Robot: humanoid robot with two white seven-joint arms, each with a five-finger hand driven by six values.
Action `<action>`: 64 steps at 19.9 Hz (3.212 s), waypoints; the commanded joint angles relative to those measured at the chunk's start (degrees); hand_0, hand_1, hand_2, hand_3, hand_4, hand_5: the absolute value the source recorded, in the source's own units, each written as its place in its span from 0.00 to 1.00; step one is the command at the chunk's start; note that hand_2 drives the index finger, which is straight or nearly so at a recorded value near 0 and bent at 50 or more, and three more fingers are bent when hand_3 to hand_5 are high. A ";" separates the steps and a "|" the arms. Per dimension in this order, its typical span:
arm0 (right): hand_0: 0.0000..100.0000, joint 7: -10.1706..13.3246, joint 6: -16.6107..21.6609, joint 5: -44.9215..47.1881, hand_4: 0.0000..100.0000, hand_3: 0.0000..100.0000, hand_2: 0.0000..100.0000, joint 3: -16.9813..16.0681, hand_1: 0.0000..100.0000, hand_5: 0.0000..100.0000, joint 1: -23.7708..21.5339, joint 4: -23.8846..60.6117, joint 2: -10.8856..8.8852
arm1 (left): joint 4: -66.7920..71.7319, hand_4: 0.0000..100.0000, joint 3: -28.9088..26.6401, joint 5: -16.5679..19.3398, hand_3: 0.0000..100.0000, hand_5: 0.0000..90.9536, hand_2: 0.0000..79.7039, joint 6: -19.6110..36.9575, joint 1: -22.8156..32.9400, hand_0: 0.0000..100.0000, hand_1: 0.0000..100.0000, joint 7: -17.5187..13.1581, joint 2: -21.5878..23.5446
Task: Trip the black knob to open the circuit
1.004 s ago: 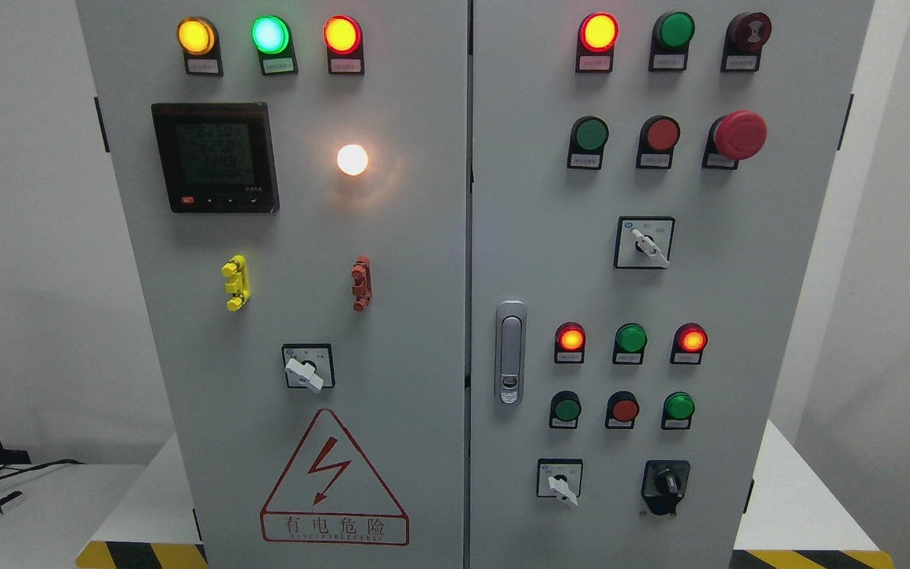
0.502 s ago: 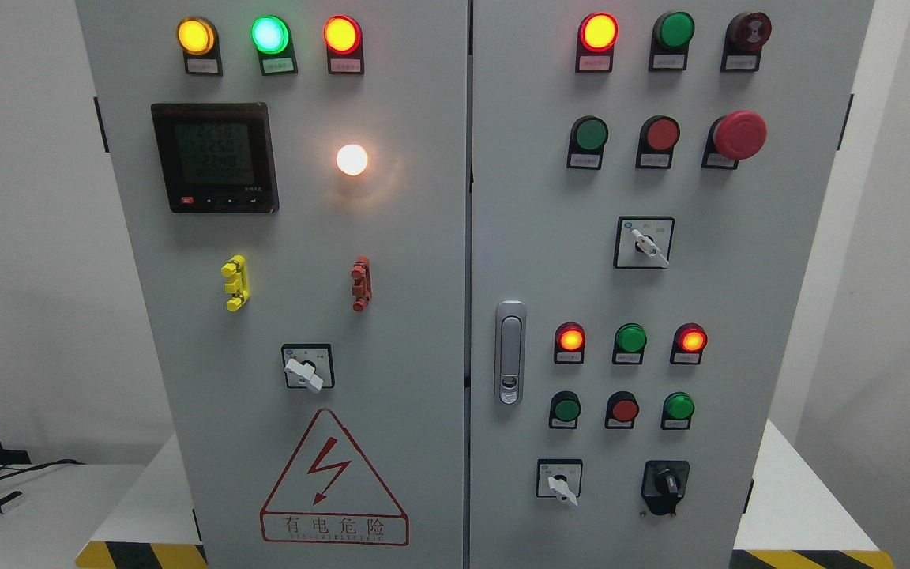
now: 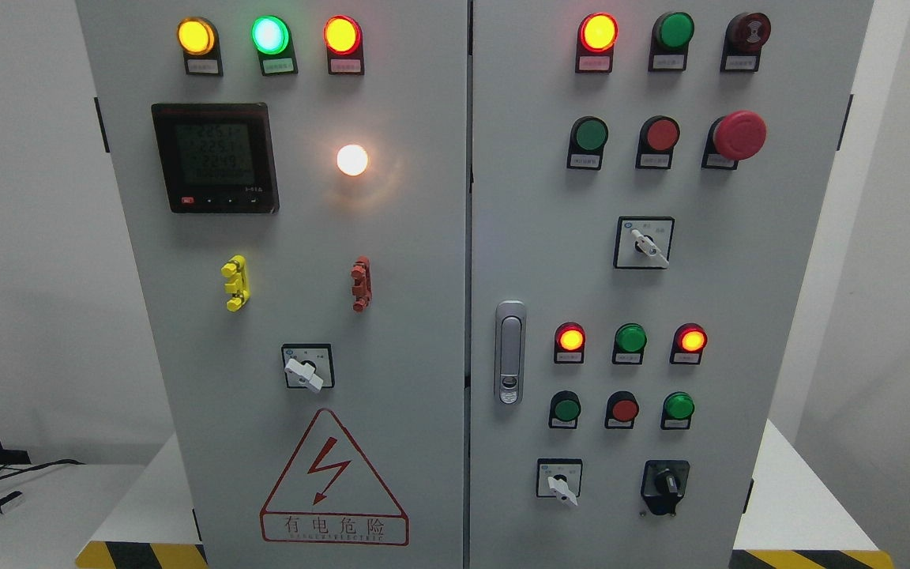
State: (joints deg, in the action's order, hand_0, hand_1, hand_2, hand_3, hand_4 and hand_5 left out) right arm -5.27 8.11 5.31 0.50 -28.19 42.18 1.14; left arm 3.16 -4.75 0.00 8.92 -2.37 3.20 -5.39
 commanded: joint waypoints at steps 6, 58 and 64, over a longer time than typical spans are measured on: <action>0.16 -0.53 0.24 3.30 0.63 0.70 0.38 -7.43 0.54 0.53 -9.61 52.19 -6.23 | 0.00 0.00 0.00 1.76 0.00 0.00 0.00 0.05 0.00 0.12 0.39 -0.04 0.03; 0.24 4.39 -21.12 2.95 0.99 1.00 0.51 -9.72 0.66 0.90 33.46 59.43 -7.46 | 0.00 0.00 0.00 1.76 0.00 0.00 0.00 0.05 0.00 0.12 0.39 -0.04 0.03; 0.25 4.91 -21.56 2.95 1.00 1.00 0.51 -8.94 0.68 0.92 33.81 59.34 -7.46 | 0.00 0.00 0.00 1.76 0.00 0.00 0.00 0.05 0.00 0.12 0.39 -0.04 0.03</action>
State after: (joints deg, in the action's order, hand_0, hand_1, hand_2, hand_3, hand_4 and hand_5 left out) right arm -0.68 -13.16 8.31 -9.59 5.09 101.41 -6.49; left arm 3.16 -4.75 0.00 8.92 -2.37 3.20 -5.38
